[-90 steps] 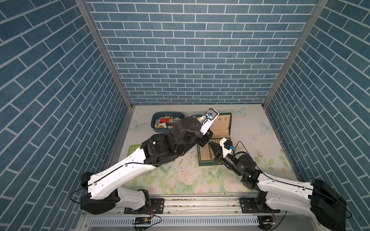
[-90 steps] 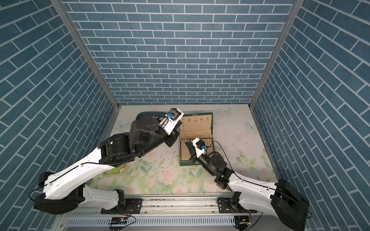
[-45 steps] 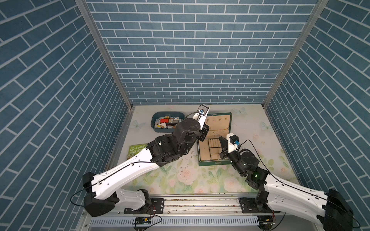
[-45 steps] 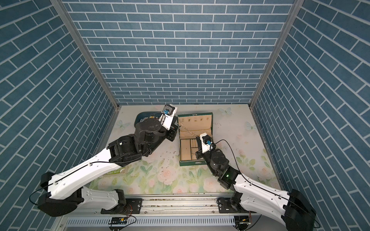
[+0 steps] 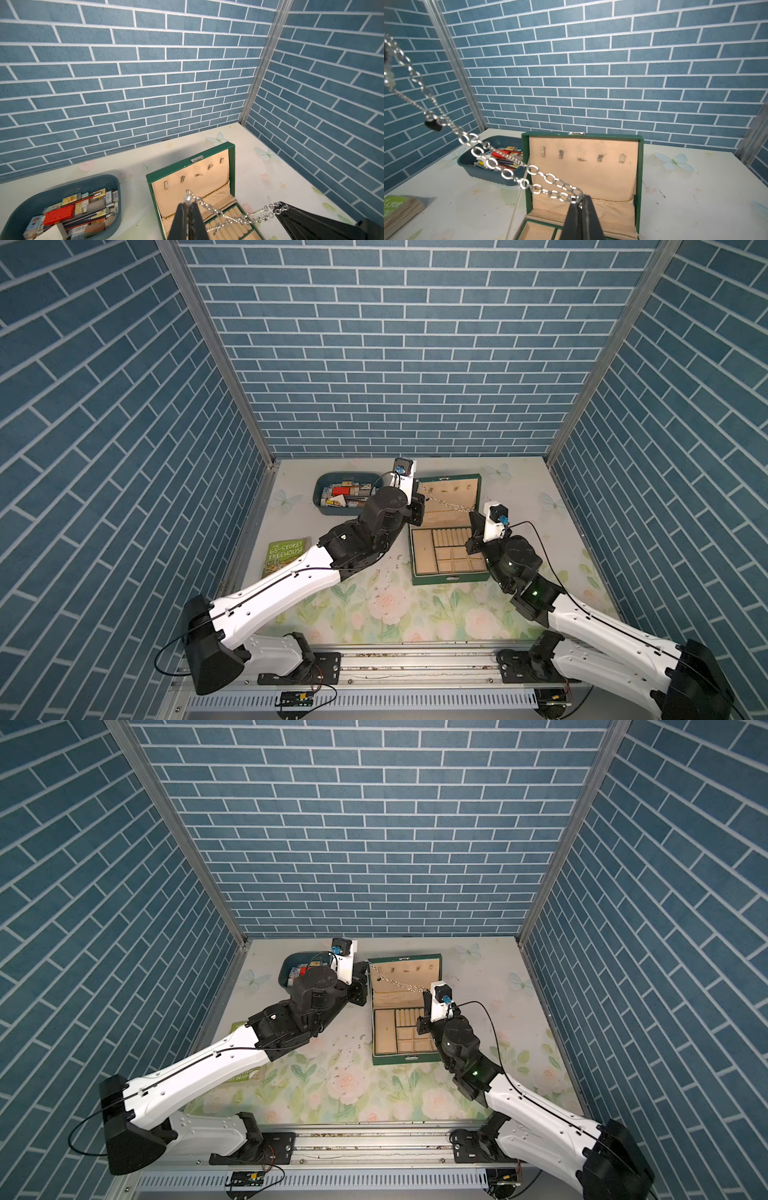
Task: Put jewelry chain into jewelry box
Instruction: Hang the necklace on the jewelry box clasp.
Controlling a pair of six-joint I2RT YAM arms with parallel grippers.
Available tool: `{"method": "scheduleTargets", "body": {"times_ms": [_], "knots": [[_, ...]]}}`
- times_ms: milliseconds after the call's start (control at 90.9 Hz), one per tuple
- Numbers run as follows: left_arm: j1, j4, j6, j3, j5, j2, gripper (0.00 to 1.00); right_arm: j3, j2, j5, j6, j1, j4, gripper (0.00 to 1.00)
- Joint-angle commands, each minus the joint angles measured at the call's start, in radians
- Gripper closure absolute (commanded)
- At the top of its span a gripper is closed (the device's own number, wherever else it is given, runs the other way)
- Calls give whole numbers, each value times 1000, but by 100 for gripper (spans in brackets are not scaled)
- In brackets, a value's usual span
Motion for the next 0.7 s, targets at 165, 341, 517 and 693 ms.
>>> {"method": "scheduleTargets", "body": {"times_ms": [165, 341, 517, 693], "knots": [[75, 280, -119, -72, 66, 111, 100, 104, 156, -42, 55, -91, 61, 100], [108, 345, -152, -47, 89, 236, 100, 158, 264, -75, 62, -148, 109, 100], [131, 401, -162, -24, 92, 329, 100, 201, 367, -106, 92, -222, 149, 100], [159, 413, -166, 19, 104, 399, 100, 257, 458, -143, 113, -281, 171, 100]]}}
